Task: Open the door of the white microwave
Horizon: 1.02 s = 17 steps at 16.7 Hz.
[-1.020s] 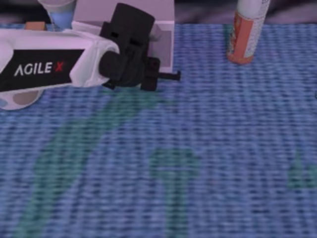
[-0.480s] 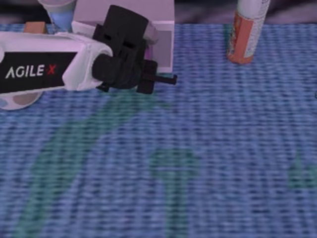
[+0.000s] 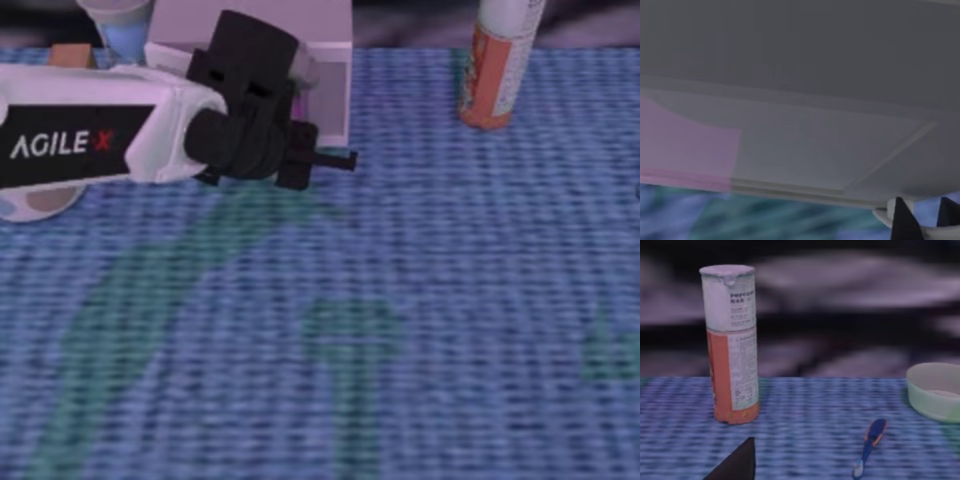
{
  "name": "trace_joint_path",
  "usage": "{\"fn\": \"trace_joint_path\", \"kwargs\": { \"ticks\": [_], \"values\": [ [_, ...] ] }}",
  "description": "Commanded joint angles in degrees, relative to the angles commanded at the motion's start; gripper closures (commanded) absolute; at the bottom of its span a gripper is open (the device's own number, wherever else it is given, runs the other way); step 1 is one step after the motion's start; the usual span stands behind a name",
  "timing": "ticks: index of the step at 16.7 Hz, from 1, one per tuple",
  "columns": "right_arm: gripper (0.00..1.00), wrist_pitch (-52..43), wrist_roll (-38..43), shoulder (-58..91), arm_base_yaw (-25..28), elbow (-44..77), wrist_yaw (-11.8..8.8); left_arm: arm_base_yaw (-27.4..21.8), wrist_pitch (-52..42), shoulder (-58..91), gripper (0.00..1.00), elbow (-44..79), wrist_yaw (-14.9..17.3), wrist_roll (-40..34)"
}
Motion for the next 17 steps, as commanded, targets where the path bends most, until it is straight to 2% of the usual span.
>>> {"fn": "trace_joint_path", "kwargs": {
  "ticks": [13, 17],
  "values": [
    [0.00, 0.0, 0.0, 0.0, 0.0, 0.0, 0.0, 0.0, 0.0, 0.0, 1.00, 0.0, 0.0, 0.0],
    [0.00, 0.0, 0.0, 0.0, 0.0, 0.0, 0.0, 0.0, 0.3, -0.5, 1.00, -0.9, 1.2, 1.0]
  ]
}}
